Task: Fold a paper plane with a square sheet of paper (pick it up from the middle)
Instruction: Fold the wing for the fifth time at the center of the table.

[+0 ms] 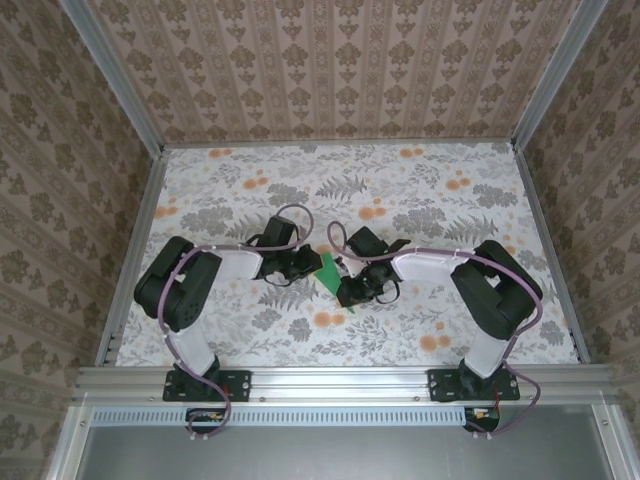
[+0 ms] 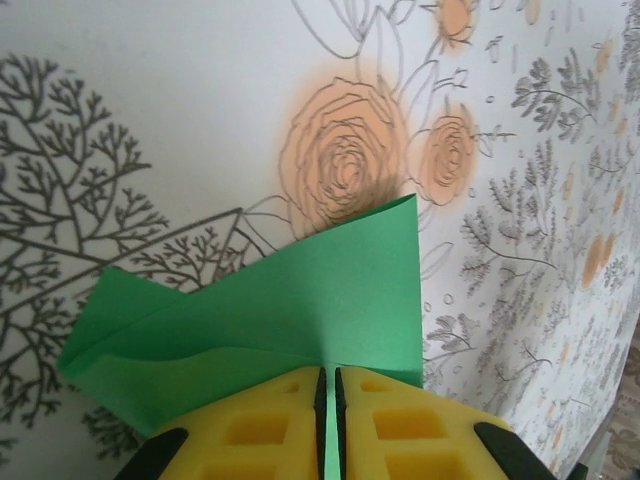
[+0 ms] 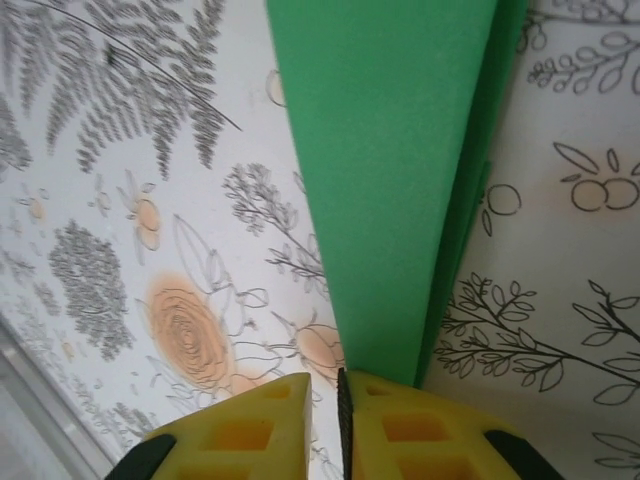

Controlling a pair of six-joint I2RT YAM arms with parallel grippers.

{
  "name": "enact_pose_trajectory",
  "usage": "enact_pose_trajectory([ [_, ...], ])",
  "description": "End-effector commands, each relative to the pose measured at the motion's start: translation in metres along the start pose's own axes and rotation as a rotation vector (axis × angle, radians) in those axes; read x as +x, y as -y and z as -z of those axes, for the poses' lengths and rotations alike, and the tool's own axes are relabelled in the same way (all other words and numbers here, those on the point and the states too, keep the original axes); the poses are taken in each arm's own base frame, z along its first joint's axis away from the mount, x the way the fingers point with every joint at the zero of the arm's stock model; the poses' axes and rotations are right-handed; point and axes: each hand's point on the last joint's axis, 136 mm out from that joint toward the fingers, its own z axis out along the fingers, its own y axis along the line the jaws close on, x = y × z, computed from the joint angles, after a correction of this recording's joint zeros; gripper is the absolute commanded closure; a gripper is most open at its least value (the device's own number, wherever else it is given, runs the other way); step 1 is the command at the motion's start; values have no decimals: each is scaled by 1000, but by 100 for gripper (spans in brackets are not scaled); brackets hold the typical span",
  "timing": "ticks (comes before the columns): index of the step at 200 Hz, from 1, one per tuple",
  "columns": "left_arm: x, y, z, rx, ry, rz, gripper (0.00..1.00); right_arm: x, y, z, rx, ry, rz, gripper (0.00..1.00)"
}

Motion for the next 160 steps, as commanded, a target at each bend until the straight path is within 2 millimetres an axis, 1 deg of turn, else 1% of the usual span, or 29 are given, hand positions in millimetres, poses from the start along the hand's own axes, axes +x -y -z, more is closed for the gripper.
enact_pose_trajectory([
  [1, 3, -14, -6, -44, -36, -4, 85, -32, -32, 18, -113, 94, 9, 81],
  [6, 3, -13, -6, -41, -38, -6, 85, -36, -34, 17, -118, 101, 3, 81],
  [26, 1, -9, -6, -38, -40, -20, 85, -47, -28, 8, -95, 107, -32, 82],
  [51, 1, -5, -5, -29, -48, -36, 85, -56, -8, -4, -12, 110, -79, 83],
  [64, 0, -4, -5, -30, -50, -49, 85, -57, 2, -9, 9, 109, -105, 83],
  [91, -3, 5, -2, -12, -51, -93, 84, -48, 22, -20, 42, 76, -153, 83],
  [111, -14, 12, 5, 3, -22, -146, 82, -38, 30, -25, 54, 46, -169, 83],
  [118, -19, 12, 7, -1, -9, -163, 81, -34, 34, -27, 59, 36, -175, 83],
  [127, -25, 8, 9, -8, 2, -175, 81, -28, 37, -29, 60, 22, -180, 83],
  [140, -31, -1, 9, -21, 8, -173, 80, -22, 41, -31, 64, 7, -186, 83],
  [160, -35, -18, 6, -42, -3, -161, 80, -14, 46, -33, 66, -9, -192, 83],
])
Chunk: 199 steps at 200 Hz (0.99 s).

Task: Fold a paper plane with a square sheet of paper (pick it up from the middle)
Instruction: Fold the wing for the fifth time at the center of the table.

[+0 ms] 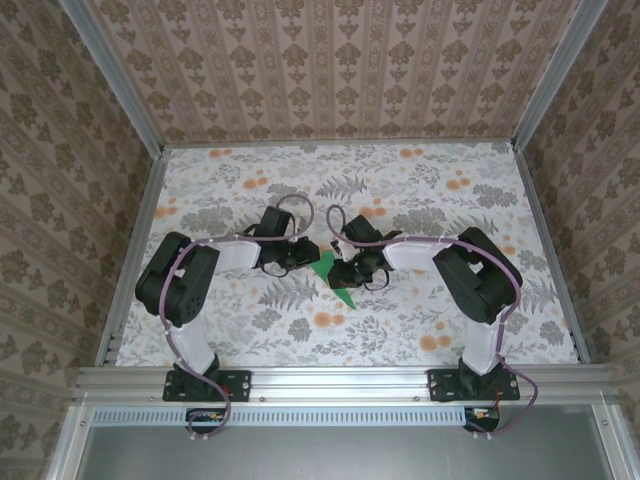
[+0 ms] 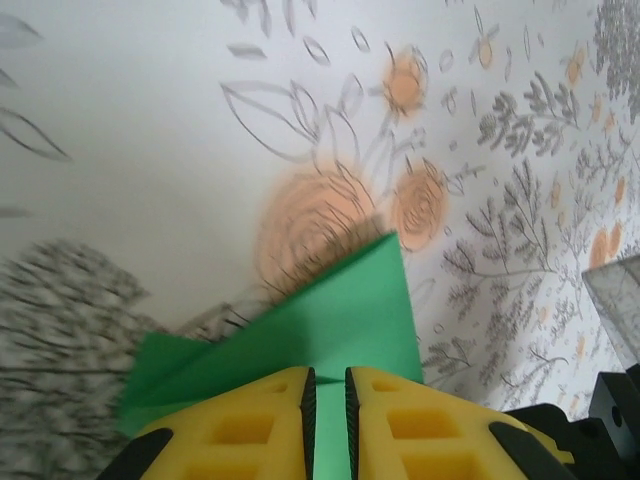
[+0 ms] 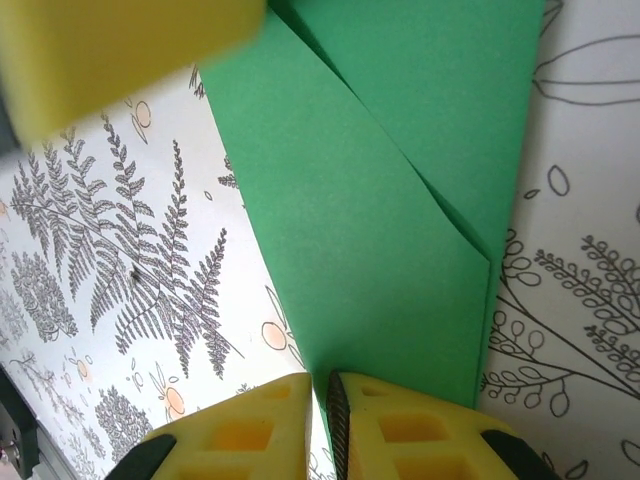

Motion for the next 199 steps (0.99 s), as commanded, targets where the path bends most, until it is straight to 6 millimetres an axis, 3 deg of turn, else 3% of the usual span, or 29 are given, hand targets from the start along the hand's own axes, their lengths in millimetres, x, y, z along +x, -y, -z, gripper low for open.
enact_pose_trajectory([
  [1, -3, -21, -4, -36, -22, -28, 80, 35, 38, -11, 102, -98, -67, 83],
  [39, -7, -33, -8, -63, -22, -36, 80, 39, 40, -12, 100, -105, -71, 83],
  [45, -17, -42, -2, -79, 3, -19, 80, 39, 40, -12, 99, -105, -71, 83],
  [72, -33, -43, 9, -113, 41, -49, 80, 36, 39, -12, 97, -102, -72, 83],
  [106, -47, -15, 30, -73, 97, -103, 78, 24, 36, -15, 81, -78, -68, 83],
  [123, -46, 2, 38, -43, 123, -120, 78, 12, 28, -18, 45, -49, -53, 83],
  [146, -42, 10, 42, -12, 155, -99, 79, -4, 19, -18, 22, -16, -24, 84],
  [151, -34, 18, 39, -1, 145, -115, 79, -8, 17, -18, 18, -7, -15, 84],
  [176, -24, 25, 35, 28, 156, -101, 80, -20, 11, -15, 0, 23, 24, 84],
  [199, -12, 28, 19, 52, 114, -89, 82, -26, 5, -13, -32, 41, 50, 84],
])
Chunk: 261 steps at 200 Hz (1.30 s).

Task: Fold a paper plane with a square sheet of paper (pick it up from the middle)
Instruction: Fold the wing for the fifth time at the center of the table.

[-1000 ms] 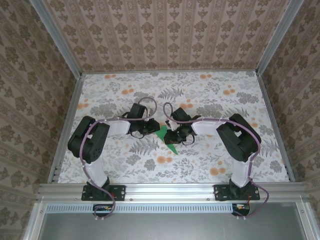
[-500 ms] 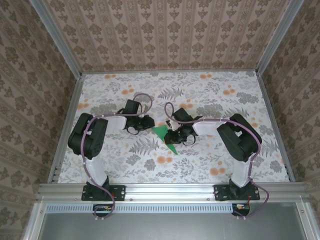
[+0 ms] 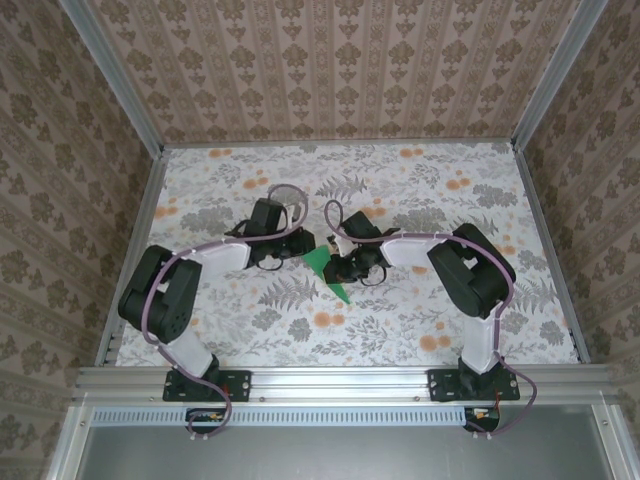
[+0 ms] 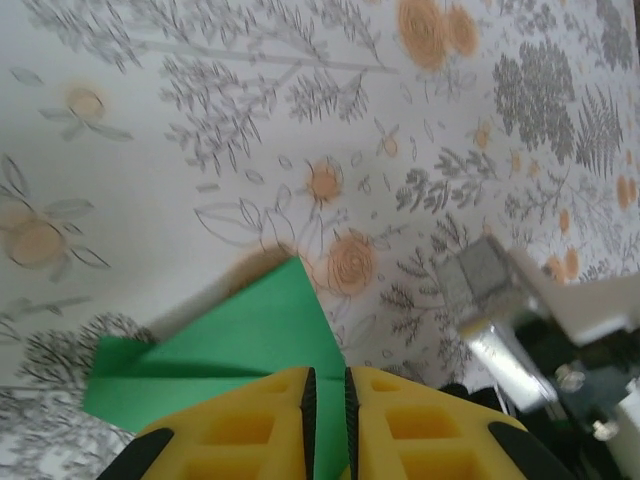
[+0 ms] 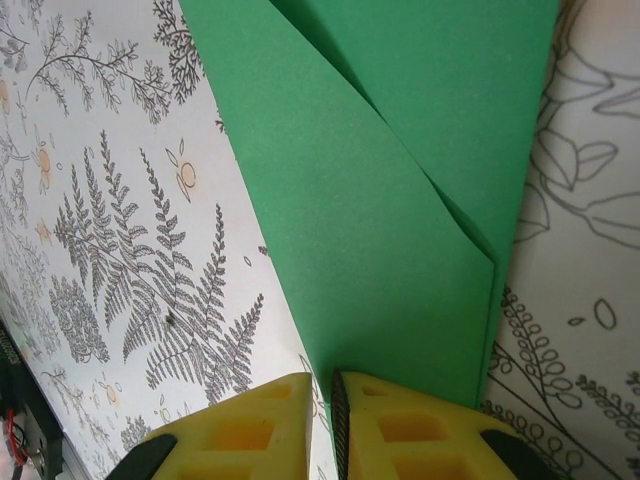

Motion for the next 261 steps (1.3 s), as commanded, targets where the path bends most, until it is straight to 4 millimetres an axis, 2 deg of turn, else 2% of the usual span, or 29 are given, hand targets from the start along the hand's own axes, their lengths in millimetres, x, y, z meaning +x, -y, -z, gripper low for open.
enact_pose_trajectory([
  [1, 8, 3, -11, 25, -13, 38, 83, -5, 14, -6, 31, 12, 23, 84],
  [38, 29, -10, -33, -9, -81, 74, 87, -8, 7, -1, -6, 25, 47, 83],
  [75, 38, -25, -42, -69, -113, 115, 90, -5, -7, 13, -45, 25, 77, 82],
  [107, 46, -37, -42, -129, -137, 140, 91, 13, -17, 25, -76, -10, 57, 80],
  [140, 54, -45, -45, -152, -151, 167, 92, 42, -1, 26, -33, -62, 6, 80],
  [180, 62, -54, -47, -181, -158, 204, 92, 62, 10, 20, -8, -112, -21, 83],
  [261, 72, -72, -47, -255, -173, 265, 93, 109, 34, 23, 74, -230, -43, 89],
])
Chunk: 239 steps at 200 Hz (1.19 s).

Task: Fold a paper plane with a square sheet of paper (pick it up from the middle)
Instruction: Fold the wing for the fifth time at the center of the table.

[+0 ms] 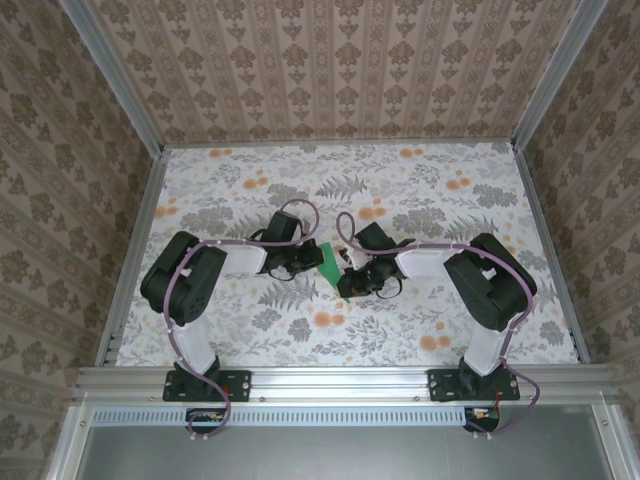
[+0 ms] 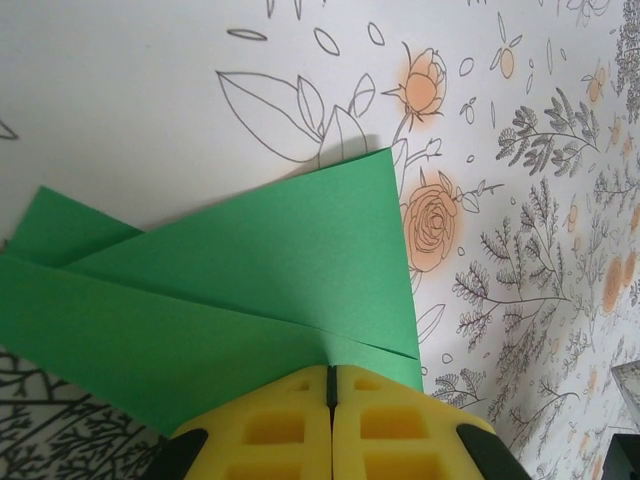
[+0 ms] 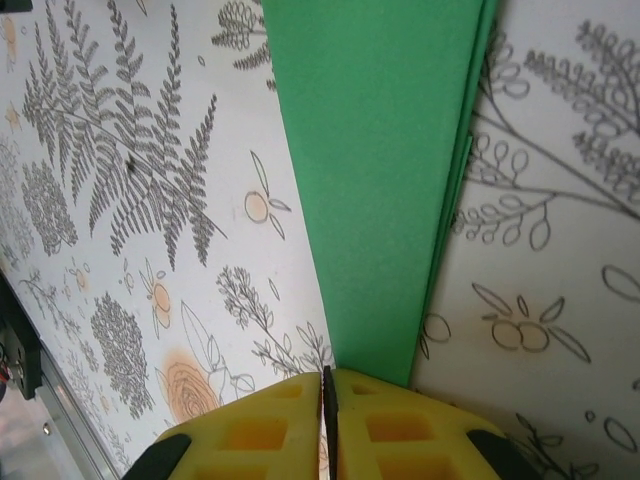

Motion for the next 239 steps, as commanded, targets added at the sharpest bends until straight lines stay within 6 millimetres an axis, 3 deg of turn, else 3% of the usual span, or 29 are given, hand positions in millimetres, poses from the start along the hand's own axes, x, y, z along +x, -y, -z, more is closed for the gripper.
enact_pose_trajectory([
  [1, 26, -59, -10, -205, -61, 107, 93, 57, 22, 0, 84, -164, -74, 89],
  [80, 29, -79, -6, -267, -79, 168, 96, 93, 35, 6, 131, -226, -145, 90],
  [165, 25, -70, -7, -237, -93, 141, 96, 96, 37, 14, 160, -204, -172, 90],
  [198, 22, -56, -7, -201, -100, 103, 95, 72, 24, 25, 147, -100, -127, 88],
  [223, 11, -16, -4, -118, -97, 4, 90, 31, 2, 48, 132, 68, -59, 81],
  [239, 3, 15, 5, -74, -96, -60, 86, 8, -6, 65, 152, 166, -12, 71],
])
